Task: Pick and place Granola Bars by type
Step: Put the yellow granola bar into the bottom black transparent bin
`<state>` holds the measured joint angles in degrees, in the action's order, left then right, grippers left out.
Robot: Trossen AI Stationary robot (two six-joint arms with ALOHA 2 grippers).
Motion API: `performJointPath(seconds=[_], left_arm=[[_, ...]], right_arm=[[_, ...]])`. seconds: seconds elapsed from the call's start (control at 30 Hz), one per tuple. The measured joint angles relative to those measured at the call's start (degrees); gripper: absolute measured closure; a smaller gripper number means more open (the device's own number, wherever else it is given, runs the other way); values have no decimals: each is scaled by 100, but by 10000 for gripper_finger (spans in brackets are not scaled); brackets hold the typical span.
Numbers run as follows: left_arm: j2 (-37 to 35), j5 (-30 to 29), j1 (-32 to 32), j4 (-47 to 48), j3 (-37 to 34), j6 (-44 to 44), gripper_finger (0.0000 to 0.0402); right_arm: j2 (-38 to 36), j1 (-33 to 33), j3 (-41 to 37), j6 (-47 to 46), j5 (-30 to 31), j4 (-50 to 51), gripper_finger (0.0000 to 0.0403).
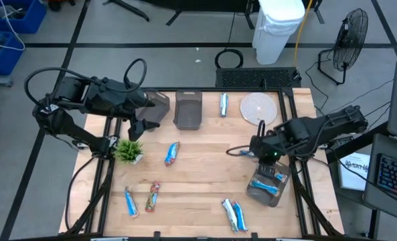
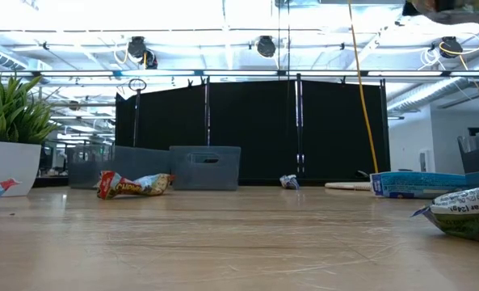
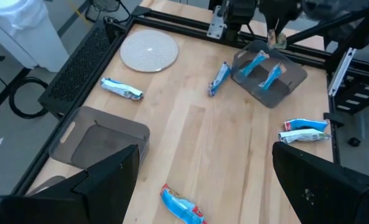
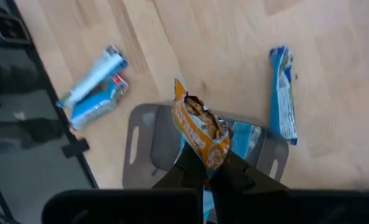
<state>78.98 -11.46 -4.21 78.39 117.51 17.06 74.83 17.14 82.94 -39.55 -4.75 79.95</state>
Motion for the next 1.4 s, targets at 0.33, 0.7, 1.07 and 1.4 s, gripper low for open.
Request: performJointPath(seconds=[0.33, 0.7, 1.07, 1.4], left_arm=[[0, 0, 0, 49, 0, -39, 34], [0, 0, 0, 166, 0, 0, 34], [0, 0, 0, 166, 0, 10, 34], [0, 263, 0, 660, 0, 709, 34]], right_arm=[[18, 410, -1347, -38, -32, -812, 402], [20, 768, -2550, -41, -157, -1393, 402], [18, 925, -3394, -327, -305, -2468, 402], [16, 917, -3883, -264, -903, -2835, 352]])
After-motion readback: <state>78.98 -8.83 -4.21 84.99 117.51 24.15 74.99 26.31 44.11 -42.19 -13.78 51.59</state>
